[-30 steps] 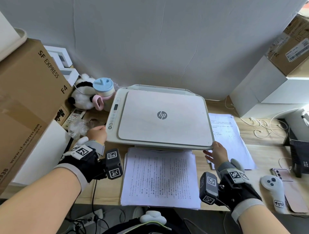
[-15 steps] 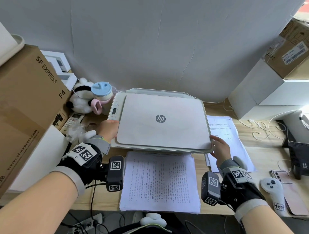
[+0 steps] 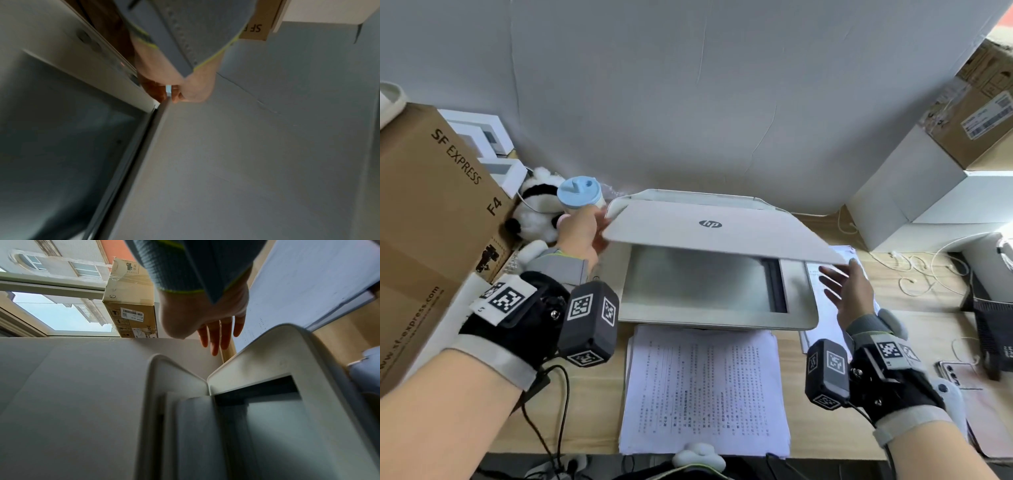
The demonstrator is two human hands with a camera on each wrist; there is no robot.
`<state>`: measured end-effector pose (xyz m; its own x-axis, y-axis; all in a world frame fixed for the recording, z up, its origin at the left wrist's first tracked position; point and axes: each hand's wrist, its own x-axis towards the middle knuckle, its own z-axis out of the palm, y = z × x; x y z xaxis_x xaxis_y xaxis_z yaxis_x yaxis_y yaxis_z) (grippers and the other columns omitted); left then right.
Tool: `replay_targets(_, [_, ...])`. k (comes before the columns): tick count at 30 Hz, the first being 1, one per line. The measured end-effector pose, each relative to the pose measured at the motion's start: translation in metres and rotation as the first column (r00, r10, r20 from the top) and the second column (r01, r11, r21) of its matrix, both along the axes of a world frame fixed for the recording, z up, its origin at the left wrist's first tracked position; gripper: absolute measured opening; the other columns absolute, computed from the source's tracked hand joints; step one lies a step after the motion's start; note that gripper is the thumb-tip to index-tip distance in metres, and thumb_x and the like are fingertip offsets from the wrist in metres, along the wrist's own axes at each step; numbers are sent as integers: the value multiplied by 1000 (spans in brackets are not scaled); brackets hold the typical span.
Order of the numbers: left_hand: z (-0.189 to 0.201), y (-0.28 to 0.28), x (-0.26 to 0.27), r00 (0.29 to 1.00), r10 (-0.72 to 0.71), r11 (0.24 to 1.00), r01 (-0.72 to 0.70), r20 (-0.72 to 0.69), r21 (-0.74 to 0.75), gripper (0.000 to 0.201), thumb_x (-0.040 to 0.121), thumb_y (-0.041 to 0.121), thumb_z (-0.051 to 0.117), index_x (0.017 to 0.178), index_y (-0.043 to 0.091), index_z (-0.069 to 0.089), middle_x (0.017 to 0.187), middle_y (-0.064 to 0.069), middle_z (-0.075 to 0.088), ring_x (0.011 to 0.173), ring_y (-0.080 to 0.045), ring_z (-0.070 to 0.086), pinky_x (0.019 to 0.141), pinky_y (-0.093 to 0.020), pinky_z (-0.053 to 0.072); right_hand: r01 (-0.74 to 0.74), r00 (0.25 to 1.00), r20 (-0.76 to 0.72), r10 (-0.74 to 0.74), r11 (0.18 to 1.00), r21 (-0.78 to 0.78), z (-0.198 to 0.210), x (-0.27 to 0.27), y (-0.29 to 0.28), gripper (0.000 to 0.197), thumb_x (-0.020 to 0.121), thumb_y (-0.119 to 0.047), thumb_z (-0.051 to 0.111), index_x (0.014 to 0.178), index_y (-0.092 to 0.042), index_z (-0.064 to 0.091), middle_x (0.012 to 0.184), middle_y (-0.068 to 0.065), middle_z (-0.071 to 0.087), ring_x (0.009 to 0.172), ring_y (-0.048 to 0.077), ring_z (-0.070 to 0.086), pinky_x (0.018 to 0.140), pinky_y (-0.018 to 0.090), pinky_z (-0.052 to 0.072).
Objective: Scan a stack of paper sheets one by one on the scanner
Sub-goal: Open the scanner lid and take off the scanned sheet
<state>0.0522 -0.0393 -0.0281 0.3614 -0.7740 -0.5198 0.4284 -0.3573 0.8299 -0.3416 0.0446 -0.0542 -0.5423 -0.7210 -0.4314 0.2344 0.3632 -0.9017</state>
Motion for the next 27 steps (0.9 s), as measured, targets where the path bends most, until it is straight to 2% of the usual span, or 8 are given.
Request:
replay_targets(4, [41,-29,-12,997,64,985,-70,-41,-158,23,89,6,48,69,13,57,68,0,57,59,-8,52,49,-14,43,-45,994,94,53,995,-85,11,5,-20,37,101,-37,26,107,-16,55,73,0,71,79,16,62,71,25,47])
replay_targets(9, [65,-72,-18,991,98,953,-67,92,-295,52,85,6,46,36,18,59,42,11,55,51,-10,53,57,-17,45,-113,988,93,123,988,-100,16,17,-39,26,99,-27,35,104,-17,58,86,7,64,77,17,61,73,24,48])
replay_targets(11, [68,-91,-22,968,58,946,24,242,-322,39,82,8,47,46,21,58,42,15,55,59,-12,51,65,-19,43,-135,986,82,143,987,-90,18,21,-51,20,96,-21,40,105,-16,58,84,6,64,75,17,61,73,24,48])
replay_targets(15, [76,-116,-30,955,94,945,3,281,-327,41,80,7,50,45,22,63,43,11,50,60,-12,44,64,-24,36,-209,976,43,212,976,-66,21,25,-72,23,97,-13,37,108,-15,57,83,5,64,72,15,59,71,25,46])
replay_targets(20, [78,-133,-43,943,44,947,66,331,-313,33,87,3,45,110,16,64,68,6,51,50,2,48,56,-17,40,-260,965,18,261,965,-30,22,26,-92,28,97,-10,36,115,-16,56,81,4,64,71,17,58,70,26,46])
replay_targets(22, [78,-138,-44,934,26,947,91,355,-308,31,87,1,46,103,19,64,64,9,51,40,5,46,55,-17,39,-280,960,17,280,960,-21,22,28,-99,29,97,-10,36,118,-18,54,81,4,63,70,17,58,70,26,46])
replay_targets(24, [80,-139,-45,928,15,945,109,373,-310,29,85,0,45,78,24,60,52,14,48,39,2,41,55,-21,36,-302,953,17,302,953,-23,23,29,-105,31,96,-9,37,120,-22,52,80,4,63,69,17,58,71,27,46])
replay_targets(27, [78,-134,-44,928,-18,939,143,373,-312,32,84,2,46,76,30,60,65,10,50,60,-2,44,57,-18,40,-351,936,1,351,936,-16,24,31,-114,37,92,-5,37,118,-27,52,82,5,67,66,16,60,71,27,47])
